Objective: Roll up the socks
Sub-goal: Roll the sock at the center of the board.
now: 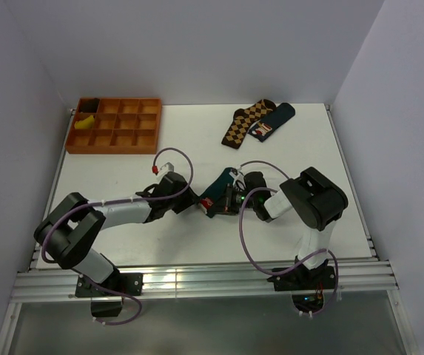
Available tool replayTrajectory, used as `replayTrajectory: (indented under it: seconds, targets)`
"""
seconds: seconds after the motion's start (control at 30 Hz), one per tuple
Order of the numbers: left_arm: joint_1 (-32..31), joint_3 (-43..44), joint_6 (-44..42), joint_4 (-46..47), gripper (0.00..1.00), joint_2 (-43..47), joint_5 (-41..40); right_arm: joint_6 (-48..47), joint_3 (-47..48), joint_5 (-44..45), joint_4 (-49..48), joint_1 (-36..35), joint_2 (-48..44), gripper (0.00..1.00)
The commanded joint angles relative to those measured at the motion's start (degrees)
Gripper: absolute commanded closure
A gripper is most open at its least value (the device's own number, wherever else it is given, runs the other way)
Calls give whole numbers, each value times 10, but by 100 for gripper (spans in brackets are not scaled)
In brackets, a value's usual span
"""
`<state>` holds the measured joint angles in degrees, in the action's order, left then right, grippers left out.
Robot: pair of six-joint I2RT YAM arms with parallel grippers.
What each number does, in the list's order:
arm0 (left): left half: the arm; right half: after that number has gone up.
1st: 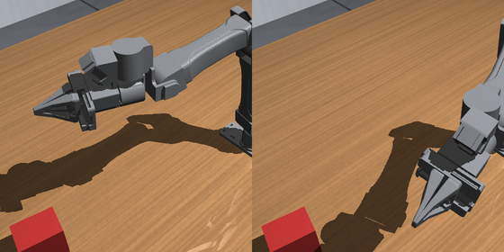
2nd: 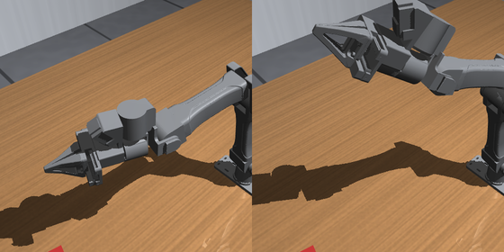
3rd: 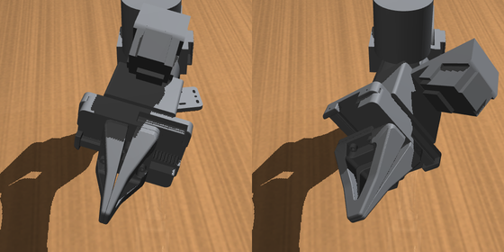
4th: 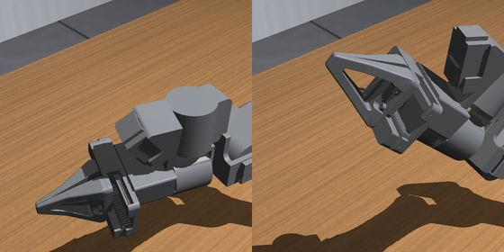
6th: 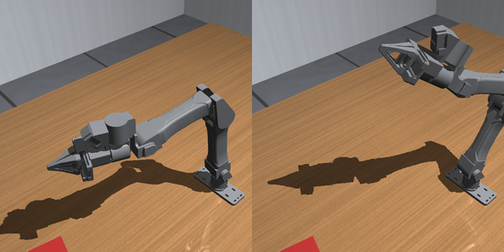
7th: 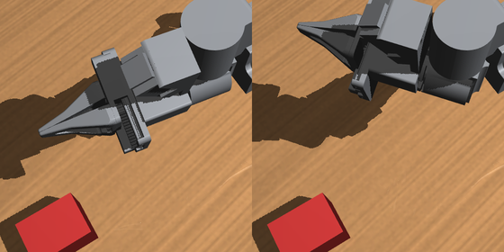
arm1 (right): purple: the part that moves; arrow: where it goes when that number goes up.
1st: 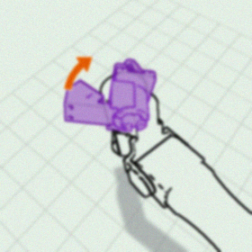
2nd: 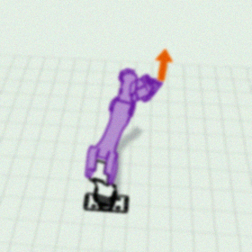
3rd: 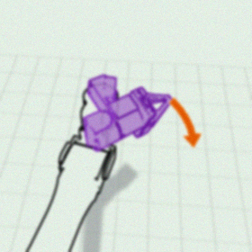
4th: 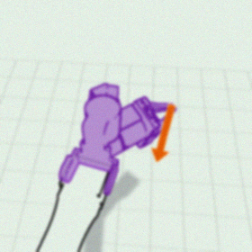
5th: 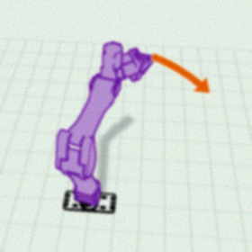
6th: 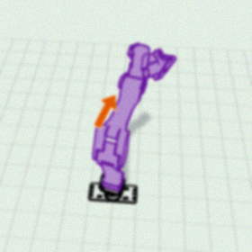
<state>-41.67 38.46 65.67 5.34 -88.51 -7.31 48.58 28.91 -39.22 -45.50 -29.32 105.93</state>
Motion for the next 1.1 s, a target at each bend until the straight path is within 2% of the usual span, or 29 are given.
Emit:
replayTrajectory:
  seconds: [0.0,0.4,0.73,1.07]
  targets:
    - [-3,-7,12,51,50,-1,6,-31,0,32,102,6,28,100]
    - [-9,-50,23,118,49,20,14,-44,22,20,129,7,32,100]
    - [-14,-82,9,197,43,36,8,-51,31,17,143,7,34,100]
    - [-13,-72,10,182,45,-10,16,-51,31,20,146,7,29,100]
